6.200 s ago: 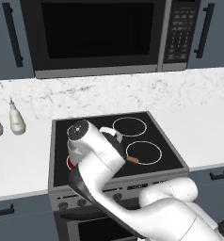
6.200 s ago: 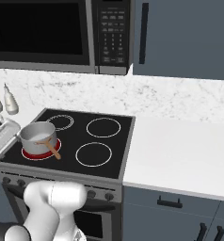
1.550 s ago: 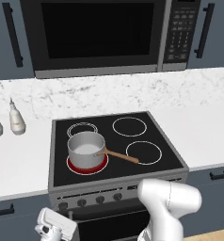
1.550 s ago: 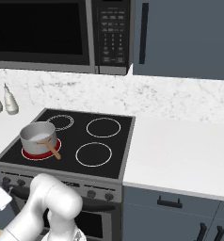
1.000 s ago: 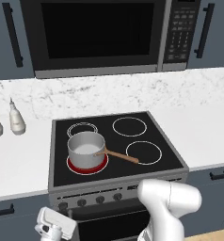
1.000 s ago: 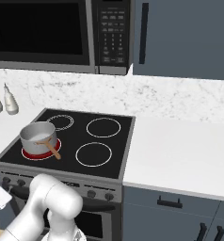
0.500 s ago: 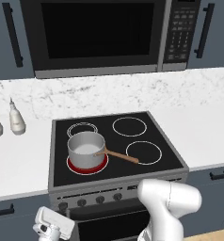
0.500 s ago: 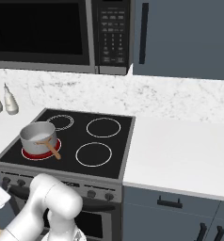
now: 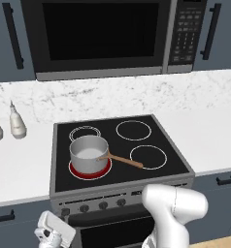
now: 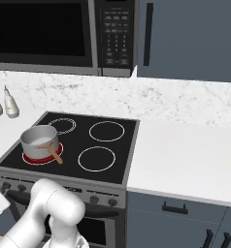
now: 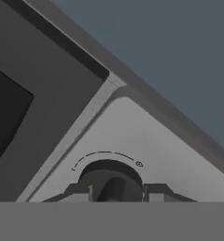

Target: Turn off the front left burner of the stove.

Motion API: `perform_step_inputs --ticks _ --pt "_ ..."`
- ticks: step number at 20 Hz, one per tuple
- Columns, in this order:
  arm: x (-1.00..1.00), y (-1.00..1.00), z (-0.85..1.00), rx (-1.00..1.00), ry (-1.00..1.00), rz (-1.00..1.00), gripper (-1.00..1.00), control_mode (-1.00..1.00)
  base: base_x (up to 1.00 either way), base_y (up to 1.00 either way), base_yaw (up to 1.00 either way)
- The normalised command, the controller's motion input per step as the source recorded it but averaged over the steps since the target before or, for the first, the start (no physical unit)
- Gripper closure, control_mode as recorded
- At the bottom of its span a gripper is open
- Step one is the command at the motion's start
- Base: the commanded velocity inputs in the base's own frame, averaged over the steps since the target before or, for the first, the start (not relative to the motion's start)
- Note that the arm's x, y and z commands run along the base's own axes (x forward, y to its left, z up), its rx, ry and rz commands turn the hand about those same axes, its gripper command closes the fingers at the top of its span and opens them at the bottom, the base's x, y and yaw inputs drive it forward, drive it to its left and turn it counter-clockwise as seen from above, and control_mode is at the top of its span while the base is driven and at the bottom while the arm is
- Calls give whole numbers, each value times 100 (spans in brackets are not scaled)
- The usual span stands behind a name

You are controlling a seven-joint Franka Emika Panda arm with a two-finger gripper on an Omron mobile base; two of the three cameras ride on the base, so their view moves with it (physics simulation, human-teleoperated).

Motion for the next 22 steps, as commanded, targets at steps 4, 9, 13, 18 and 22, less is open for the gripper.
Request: perform_step_inputs --ticks 4,9,13,18,22 --pt "0 -23 3 41 1 -14 100 -100 0 0 0" --pt "0 -36 13 52 9 -20 100 -100 0 0 0" --pt "0 -40 23 55 12 -21 100 -100 0 0 0" --pt "0 -45 26 56 18 -22 100 -100 0 0 0" --pt "0 -51 25 56 19 -22 100 -100 0 0 0"
